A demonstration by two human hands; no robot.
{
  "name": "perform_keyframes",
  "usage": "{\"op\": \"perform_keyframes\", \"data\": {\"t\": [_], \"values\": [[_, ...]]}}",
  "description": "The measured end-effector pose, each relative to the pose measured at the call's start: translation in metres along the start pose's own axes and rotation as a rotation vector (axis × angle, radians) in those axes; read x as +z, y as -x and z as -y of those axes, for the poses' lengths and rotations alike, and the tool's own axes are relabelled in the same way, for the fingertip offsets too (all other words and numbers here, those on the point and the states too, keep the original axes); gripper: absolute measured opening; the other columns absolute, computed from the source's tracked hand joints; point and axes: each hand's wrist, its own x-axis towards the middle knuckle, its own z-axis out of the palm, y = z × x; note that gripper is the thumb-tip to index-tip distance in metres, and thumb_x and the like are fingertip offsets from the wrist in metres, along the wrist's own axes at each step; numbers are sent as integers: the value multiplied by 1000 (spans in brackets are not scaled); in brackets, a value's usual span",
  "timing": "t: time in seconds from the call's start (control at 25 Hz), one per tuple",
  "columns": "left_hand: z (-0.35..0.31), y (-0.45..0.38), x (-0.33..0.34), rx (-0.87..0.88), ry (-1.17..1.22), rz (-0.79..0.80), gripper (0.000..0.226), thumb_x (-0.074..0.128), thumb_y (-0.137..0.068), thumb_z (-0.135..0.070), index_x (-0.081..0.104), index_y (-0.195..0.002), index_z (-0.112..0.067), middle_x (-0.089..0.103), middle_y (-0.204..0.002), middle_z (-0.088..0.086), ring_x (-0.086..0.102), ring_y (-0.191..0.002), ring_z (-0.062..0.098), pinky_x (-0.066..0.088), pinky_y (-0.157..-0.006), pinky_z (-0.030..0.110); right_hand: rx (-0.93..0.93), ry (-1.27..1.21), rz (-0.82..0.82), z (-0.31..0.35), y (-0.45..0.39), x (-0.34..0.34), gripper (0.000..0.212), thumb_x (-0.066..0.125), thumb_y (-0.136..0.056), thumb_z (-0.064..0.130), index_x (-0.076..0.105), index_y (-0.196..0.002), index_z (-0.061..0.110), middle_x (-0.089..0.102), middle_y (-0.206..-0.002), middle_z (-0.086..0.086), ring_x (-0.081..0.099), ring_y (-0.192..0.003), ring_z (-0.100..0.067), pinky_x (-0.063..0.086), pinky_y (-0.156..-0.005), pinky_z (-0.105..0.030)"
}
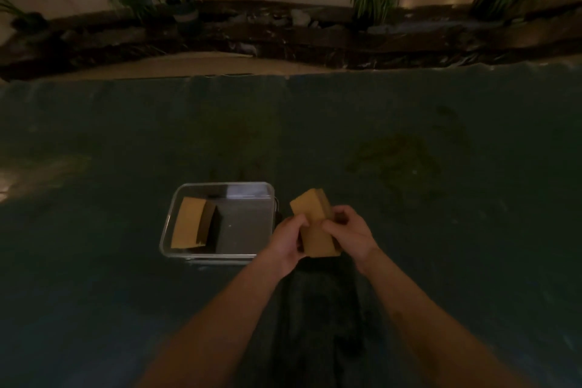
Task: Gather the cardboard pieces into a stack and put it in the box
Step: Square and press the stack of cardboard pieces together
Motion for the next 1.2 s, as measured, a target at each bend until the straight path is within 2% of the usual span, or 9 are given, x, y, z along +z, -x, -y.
{"op": "perform_keyframes", "data": {"t": [0.16,0.32,0.44,0.56,0.68,0.8,0.84,1.0,1.2], "values": [[26,36,-10,61,114,36,47,57,-85,-13,51,-131,-21,56,-130,15,57,-117,32,56,-79,44,-98,165,73,0,43,10,58,77,-74,35,46,-122,27,55,-115,3,55,-105,-18,51,-86,-38],[42,69,-30,101,155,127,60,63,-78,-10,49,-135,-19,56,-134,17,57,-120,34,54,-89,48,-228,269,14,-4,80,29,57,77,-74,32,47,-122,28,56,-113,7,56,-103,-14,52,-86,-35],[47,91,-60,136,170,187,68,70,-70,-7,50,-135,-11,61,-132,21,64,-116,33,55,-90,45,-342,438,-20,-7,96,53,55,78,-72,33,49,-119,32,58,-106,15,60,-99,-9,55,-84,-33],[49,114,-115,223,73,194,71,80,-69,-6,51,-134,-17,66,-128,15,65,-117,28,49,-100,46,-419,649,-48,-11,113,97,53,78,-70,43,48,-114,38,61,-100,18,63,-89,-4,58,-76,-30],[44,139,-171,414,-249,61,82,85,-67,-2,46,-137,-22,60,-129,8,60,-119,23,48,-104,43,-471,847,-73,-24,125,152,55,78,-67,43,50,-115,40,64,-107,15,63,-94,-6,56,-80,-35],[43,151,-218,674,-788,-14,68,86,-65,-4,51,-121,-22,53,-122,-1,55,-112,12,48,-95,20,-506,997,-71,-42,131,199,58,77,-64,35,49,-115,41,63,-113,12,59,-101,-13,51,-82,-36],[43,152,-233,717,-901,-29,63,86,-65,-7,52,-116,-23,54,-119,-3,55,-110,12,47,-92,17,-519,1029,-74,-48,132,213,58,76,-65,33,49,-116,40,62,-113,11,59,-102,-14,49,-81,-35],[47,150,-283,716,-1166,-51,52,83,-67,-21,55,-111,-26,58,-112,-7,57,-105,10,51,-91,33,-531,1118,-88,-70,133,250,62,74,-66,31,49,-122,39,62,-119,9,57,-109,-18,45,-87,-39],[62,134,-306,720,-1443,-42,51,76,-70,-37,51,-114,-34,57,-116,-10,52,-107,12,44,-92,36,-489,1132,-116,-103,132,264,61,71,-70,32,48,-126,39,64,-120,8,57,-106,-20,45,-86,-39]]}}
